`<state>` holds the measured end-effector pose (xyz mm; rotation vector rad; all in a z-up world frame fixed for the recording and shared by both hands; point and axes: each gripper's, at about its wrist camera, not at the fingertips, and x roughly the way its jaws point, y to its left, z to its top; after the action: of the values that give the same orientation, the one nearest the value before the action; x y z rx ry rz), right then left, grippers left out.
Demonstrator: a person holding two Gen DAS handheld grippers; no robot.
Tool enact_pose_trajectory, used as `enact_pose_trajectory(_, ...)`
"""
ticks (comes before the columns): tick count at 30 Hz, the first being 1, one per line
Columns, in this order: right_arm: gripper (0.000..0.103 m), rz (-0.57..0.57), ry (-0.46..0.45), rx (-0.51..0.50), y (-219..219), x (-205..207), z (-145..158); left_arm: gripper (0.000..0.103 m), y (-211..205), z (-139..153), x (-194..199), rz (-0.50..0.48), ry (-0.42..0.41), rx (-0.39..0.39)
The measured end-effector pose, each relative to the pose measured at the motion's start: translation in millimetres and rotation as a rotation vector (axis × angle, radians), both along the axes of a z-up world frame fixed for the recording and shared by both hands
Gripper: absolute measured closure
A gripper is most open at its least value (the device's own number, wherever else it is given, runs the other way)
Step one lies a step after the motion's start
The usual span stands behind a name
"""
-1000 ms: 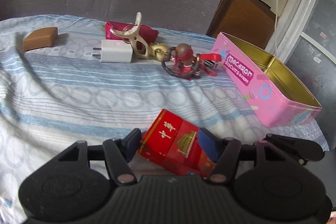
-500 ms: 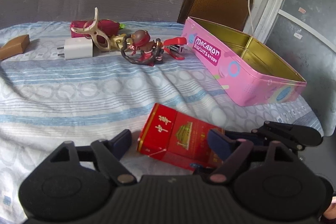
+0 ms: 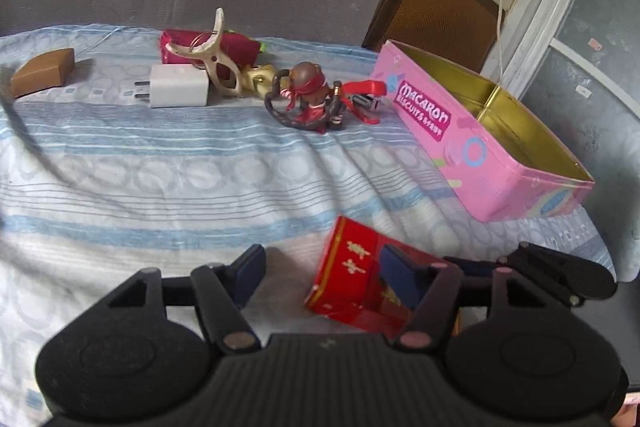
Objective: Organize rigid objects
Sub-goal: 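Carry the red pack with the left tool and drop it into the pink tin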
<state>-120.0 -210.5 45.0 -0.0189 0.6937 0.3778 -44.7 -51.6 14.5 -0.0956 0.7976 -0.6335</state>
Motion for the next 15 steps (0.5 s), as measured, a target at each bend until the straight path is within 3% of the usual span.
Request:
enact_pose_trajectory(3,0.025,0.0,-0.002,-0.001,2,2,0,0.04,-7,-1,-4,-0.042,0.003,-0.01)
enact_pose_trajectory(5,0.036,0.002,-0.01,-0.004,2,1,1,0.041,-13,-1,-9,-0.068,0.003,-0.011)
enact_pose_trajectory(15,0.036,-0.039,-0.006,-0.001,-24,-26,3,0.041,-48,-2,-28,-0.166,0.014,-0.018)
